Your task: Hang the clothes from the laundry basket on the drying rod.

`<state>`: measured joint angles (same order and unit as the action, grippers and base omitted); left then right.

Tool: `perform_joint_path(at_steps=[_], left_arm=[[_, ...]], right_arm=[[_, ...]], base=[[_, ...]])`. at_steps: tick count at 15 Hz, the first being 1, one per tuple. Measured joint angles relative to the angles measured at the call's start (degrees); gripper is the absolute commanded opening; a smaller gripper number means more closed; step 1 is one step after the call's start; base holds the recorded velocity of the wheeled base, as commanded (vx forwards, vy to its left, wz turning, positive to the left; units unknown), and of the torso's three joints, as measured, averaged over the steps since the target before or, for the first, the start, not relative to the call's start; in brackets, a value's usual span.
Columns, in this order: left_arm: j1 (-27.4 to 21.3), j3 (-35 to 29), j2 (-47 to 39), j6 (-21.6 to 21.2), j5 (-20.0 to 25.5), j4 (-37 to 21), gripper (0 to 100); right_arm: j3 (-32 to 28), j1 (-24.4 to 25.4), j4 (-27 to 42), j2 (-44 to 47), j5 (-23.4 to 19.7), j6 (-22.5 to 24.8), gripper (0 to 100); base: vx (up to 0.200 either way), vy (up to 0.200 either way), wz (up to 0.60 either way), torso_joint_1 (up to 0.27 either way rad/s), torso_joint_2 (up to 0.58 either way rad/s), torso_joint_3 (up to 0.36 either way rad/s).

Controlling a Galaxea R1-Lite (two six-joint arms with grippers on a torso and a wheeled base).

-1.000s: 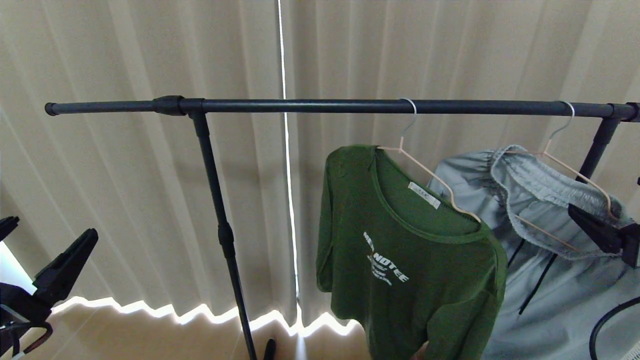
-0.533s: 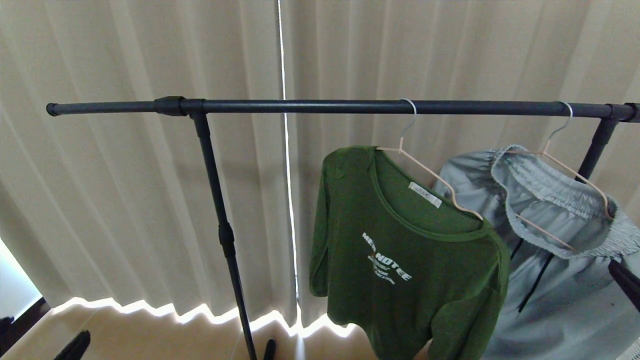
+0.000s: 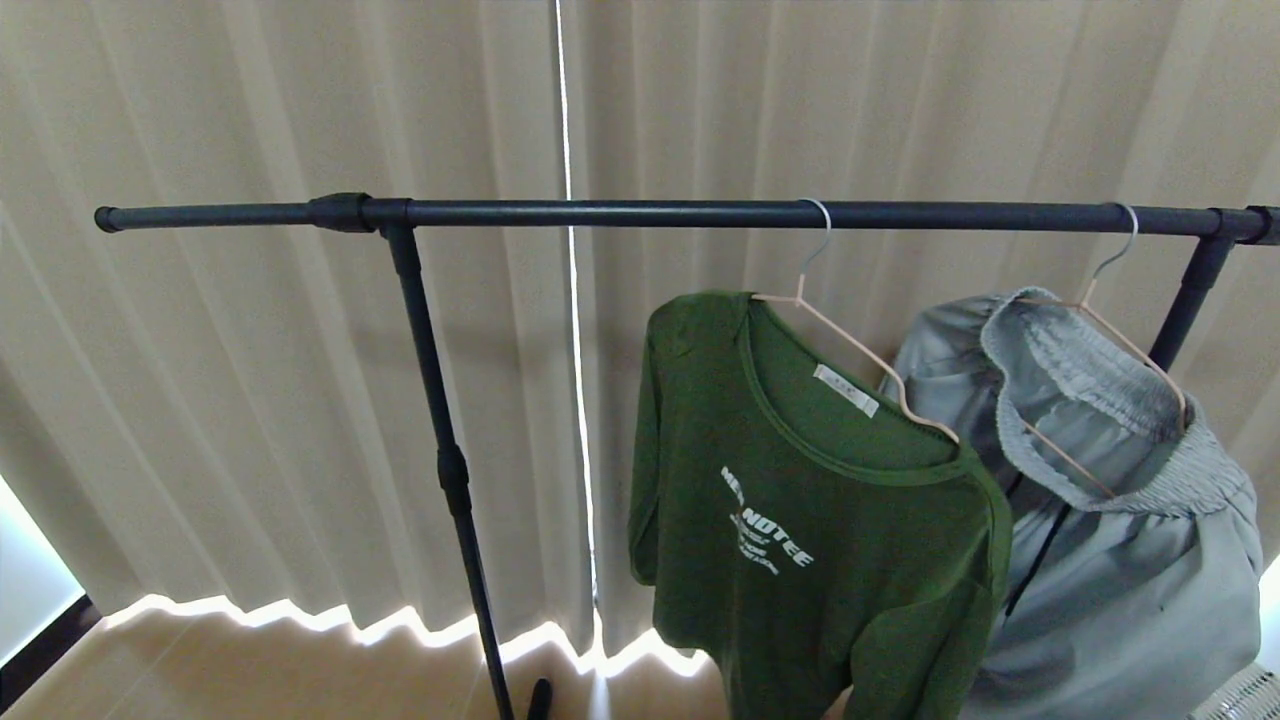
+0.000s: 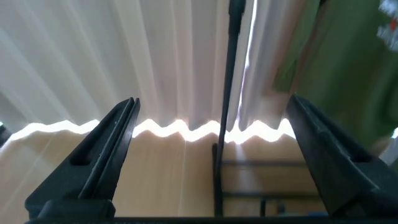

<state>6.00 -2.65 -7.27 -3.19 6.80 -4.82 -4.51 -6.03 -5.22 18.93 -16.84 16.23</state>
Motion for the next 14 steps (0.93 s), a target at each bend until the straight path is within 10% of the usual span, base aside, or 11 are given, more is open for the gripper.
perform_joint_path(at_steps=[7,14], left_arm=[[-0.1,1.1,1.7,2.7,-5.5,1.0,100],[-0.1,1.2,1.8,2.7,-5.6,1.0,100]], right_arm=[[3.0,0.1,6.7,-12.8,-5.6,-9.9,100],[4.0,0.0,3.5,-13.7,8.2,-15.9,100]], base=[[0.000,0.000,0.00,0.000,0.00,0.000],[0.000,0.000,0.00,0.000,0.00,0.000]])
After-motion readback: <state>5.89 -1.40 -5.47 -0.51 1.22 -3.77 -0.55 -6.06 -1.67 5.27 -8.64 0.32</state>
